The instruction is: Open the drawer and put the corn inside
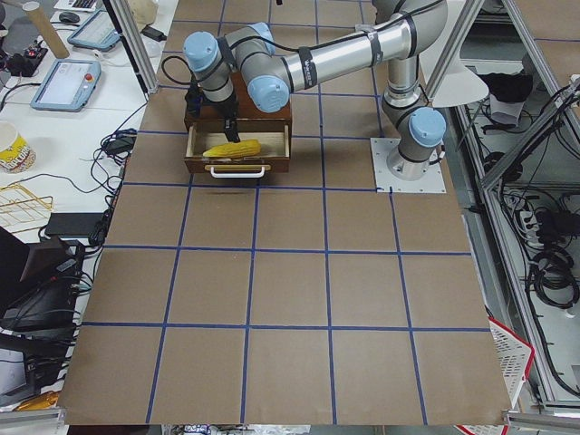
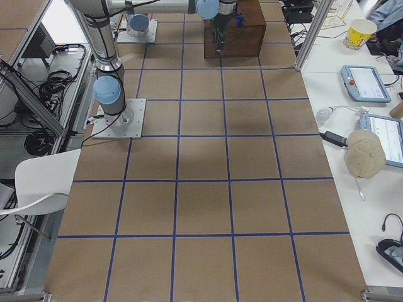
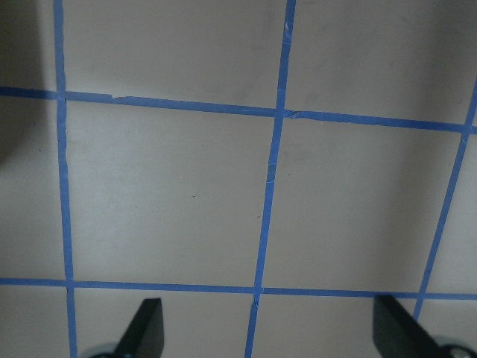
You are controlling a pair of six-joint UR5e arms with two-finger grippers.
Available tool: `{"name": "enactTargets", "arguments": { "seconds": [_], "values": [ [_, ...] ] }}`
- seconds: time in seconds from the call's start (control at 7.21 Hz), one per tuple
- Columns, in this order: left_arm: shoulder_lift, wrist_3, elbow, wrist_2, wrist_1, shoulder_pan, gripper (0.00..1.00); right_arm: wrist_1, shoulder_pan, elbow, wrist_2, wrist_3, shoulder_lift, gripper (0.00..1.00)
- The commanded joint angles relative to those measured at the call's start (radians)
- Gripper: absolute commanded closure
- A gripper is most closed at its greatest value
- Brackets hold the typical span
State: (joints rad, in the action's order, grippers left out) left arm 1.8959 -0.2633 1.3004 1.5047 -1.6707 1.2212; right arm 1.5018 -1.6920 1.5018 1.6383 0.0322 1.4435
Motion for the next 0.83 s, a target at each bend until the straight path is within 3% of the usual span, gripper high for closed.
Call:
{"name": "enactTargets", "arguments": {
  "seconds": [0.0, 0.69],
  "values": [
    [-0.043, 0.029, -0.055, 0.063, -0.044, 0.078, 0.00, 0.000, 0.000, 0.000, 0.000, 0.000, 0.000, 0.00],
    [-0.119, 0.132, -0.038, 0.135, -0.055, 0.268, 0.00, 0.000, 0.000, 0.000, 0.000, 0.000, 0.000, 0.00]
  ]
}}
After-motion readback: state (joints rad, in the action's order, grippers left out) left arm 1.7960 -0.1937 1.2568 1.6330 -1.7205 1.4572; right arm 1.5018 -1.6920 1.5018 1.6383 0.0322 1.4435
